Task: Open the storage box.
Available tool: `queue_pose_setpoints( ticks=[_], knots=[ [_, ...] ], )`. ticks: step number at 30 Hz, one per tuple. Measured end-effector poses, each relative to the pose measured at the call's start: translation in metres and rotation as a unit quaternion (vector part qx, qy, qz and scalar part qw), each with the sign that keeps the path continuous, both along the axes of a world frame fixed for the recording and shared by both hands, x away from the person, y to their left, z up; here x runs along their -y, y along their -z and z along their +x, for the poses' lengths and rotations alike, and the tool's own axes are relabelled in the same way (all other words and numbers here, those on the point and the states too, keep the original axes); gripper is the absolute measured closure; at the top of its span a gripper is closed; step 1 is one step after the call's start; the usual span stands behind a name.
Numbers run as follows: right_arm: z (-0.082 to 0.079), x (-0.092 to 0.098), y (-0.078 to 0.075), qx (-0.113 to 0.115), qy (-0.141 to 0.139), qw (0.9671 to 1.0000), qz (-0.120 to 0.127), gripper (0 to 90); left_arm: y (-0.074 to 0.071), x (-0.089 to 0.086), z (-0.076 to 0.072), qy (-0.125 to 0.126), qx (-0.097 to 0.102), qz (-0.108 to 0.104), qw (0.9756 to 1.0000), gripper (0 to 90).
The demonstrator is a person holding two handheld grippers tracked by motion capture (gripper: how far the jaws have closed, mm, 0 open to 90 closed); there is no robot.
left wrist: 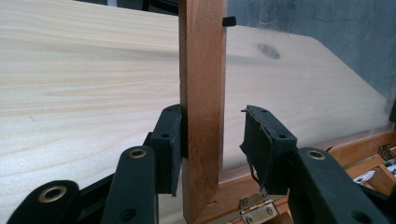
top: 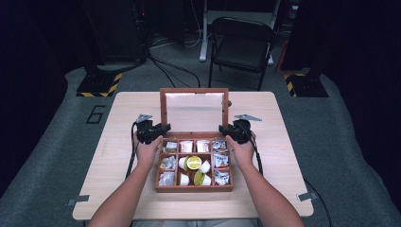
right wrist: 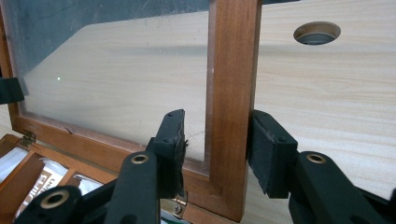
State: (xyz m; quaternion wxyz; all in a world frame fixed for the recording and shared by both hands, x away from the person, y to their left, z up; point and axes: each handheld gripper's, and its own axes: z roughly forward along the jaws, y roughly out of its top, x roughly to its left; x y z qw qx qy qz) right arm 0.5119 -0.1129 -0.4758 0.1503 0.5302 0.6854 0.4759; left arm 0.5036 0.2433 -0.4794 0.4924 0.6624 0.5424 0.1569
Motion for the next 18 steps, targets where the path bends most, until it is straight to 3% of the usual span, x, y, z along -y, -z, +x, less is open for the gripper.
queue_pose_setpoints(
  ticks=[18],
  knots=[
    [0.0066,0.0008,0.0066,-0.022,0.013,0.9994,0.024,56.1,0.0077,-0.0001,0.0061,-0.014,-0.019,-0.022,0.9995,56.5]
  ],
)
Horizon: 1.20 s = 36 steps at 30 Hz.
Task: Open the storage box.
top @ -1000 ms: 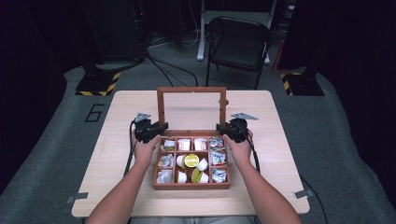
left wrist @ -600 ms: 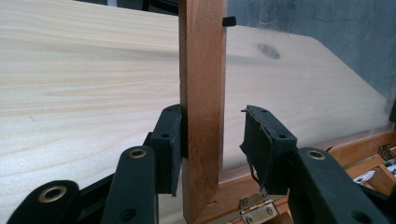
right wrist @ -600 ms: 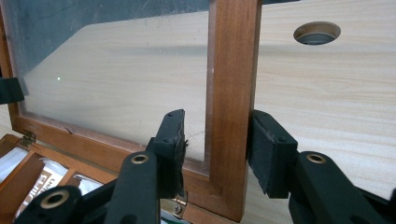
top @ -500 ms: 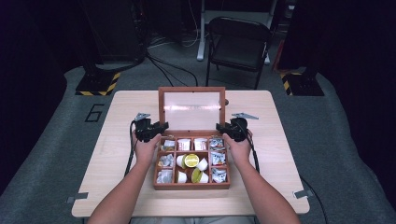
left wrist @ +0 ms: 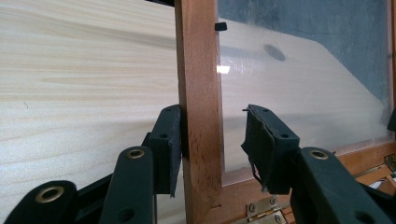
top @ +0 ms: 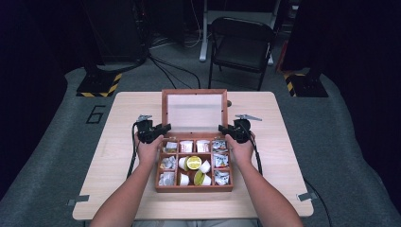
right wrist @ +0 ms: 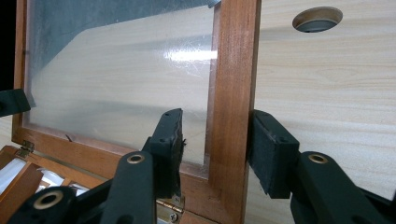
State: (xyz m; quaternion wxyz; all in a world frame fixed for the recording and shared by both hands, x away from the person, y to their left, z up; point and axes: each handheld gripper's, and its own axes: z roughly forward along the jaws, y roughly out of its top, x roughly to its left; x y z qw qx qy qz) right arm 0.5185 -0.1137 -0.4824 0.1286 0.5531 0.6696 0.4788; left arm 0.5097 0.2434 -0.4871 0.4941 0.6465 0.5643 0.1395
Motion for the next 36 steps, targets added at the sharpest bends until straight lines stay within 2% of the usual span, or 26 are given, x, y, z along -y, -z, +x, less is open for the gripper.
queue_pose_setpoints(
  ticks=[8,17,22,26,36],
  knots=[
    [0.001,0.000,0.003,-0.004,0.007,0.9999,0.008,55.5,0.002,0.001,0.002,-0.009,-0.002,-0.004,1.0000,55.8],
    [0.002,0.000,0.006,-0.012,0.015,0.9996,0.021,55.1,0.007,0.004,0.002,-0.029,-0.011,-0.028,0.9991,55.1],
    [0.001,0.000,0.008,-0.011,0.023,0.9993,0.029,55.0,0.009,0.005,0.004,-0.033,-0.005,-0.031,0.9990,55.0],
    [0.002,0.000,0.010,-0.009,0.027,0.9990,0.033,54.9,0.010,0.005,0.004,-0.034,-0.009,-0.038,0.9987,54.9],
    [0.003,-0.001,0.015,-0.012,0.041,0.9976,0.054,54.9,0.013,0.004,0.005,-0.037,-0.009,-0.039,0.9985,54.9]
  ],
)
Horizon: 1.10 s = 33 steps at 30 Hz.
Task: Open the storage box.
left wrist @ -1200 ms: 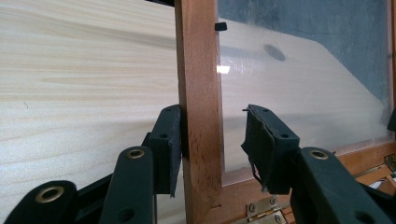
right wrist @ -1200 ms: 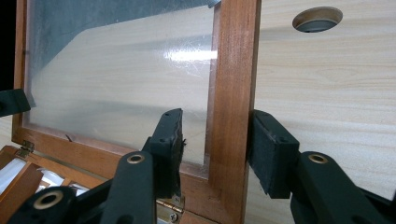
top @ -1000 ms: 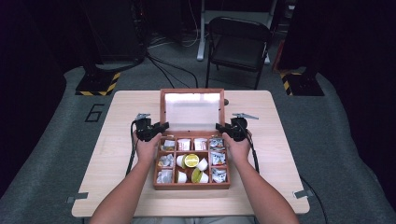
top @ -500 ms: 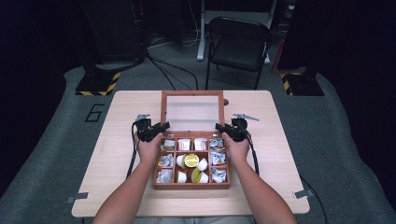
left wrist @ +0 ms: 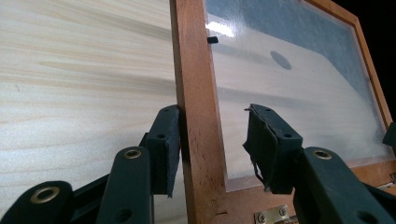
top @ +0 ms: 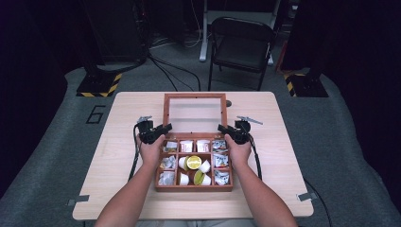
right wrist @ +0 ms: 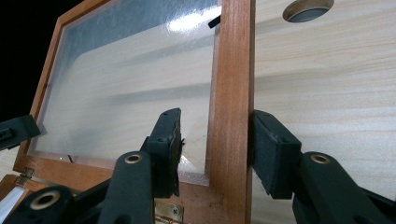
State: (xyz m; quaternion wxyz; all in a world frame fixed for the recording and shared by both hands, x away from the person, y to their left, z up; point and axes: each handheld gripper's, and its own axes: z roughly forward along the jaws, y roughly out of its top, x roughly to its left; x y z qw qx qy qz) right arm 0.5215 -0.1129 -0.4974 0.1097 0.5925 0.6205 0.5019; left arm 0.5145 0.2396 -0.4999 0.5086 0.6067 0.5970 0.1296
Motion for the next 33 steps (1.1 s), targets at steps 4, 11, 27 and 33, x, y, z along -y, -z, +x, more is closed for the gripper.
queue_pose_setpoints(
  ticks=[4,11,27,33],
  knots=[
    [0.0003,-0.0011,0.0005,0.002,0.004,1.0000,0.002,54.6,0.0001,-0.0005,-0.0004,0.002,0.000,0.000,1.0000,54.9],
    [0.0008,-0.0008,0.0007,0.000,0.003,1.0000,0.001,54.6,0.0005,-0.0010,-0.0004,0.003,-0.003,0.000,1.0000,54.9],
    [0.0070,0.0005,0.0022,-0.025,0.000,0.9997,0.008,54.3,0.0047,-0.0027,0.0035,-0.001,-0.025,-0.025,0.9994,54.7],
    [0.0079,0.0008,0.0024,-0.032,-0.001,0.9994,0.009,54.1,0.0056,-0.0036,0.0044,-0.001,-0.029,-0.028,0.9992,54.7]
  ],
)
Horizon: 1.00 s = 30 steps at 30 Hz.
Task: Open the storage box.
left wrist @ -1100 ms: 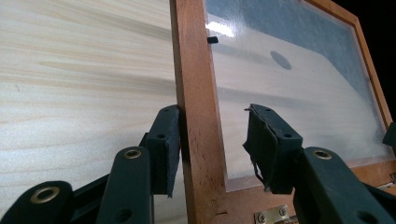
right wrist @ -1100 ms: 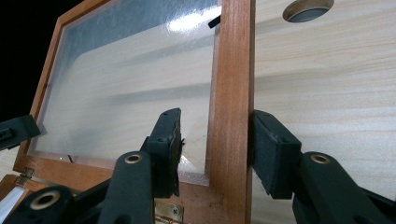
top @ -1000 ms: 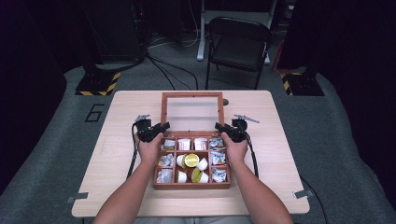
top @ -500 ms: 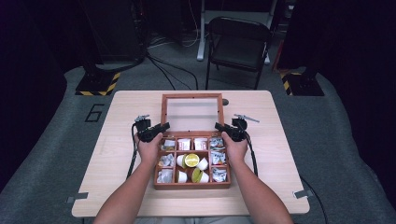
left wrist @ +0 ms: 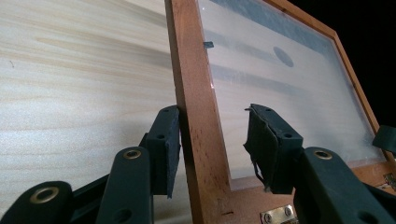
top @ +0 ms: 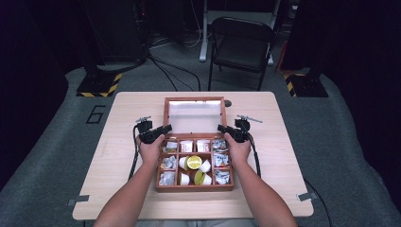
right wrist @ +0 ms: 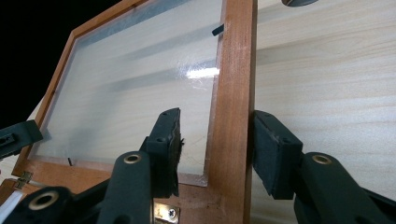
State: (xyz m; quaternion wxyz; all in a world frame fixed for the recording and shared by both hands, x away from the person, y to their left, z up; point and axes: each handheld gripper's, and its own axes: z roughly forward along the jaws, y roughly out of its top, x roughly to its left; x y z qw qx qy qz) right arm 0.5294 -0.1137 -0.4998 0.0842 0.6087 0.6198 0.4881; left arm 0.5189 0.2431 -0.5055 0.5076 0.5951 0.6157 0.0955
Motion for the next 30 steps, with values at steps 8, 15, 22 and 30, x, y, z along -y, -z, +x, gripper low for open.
queue_pose_setpoints(
  ticks=[8,15,22,30],
  knots=[
    [0.0023,0.0007,0.0011,-0.015,0.001,0.9999,0.006,54.0,0.0027,-0.0015,0.0023,0.000,-0.016,-0.014,0.9998,54.5],
    [0.0037,0.0014,0.0021,-0.024,0.001,0.9997,0.009,53.9,0.0036,-0.0029,0.0035,0.003,-0.026,-0.018,0.9995,54.5],
    [0.0047,0.0023,0.0034,-0.030,0.000,0.9994,0.014,53.8,0.0052,-0.0043,0.0047,0.006,-0.031,-0.019,0.9993,54.3],
    [0.0071,0.0028,0.0044,-0.046,0.002,0.9987,0.022,53.5,0.0071,-0.0053,0.0057,0.007,-0.044,-0.033,0.9985,54.1]
  ],
)
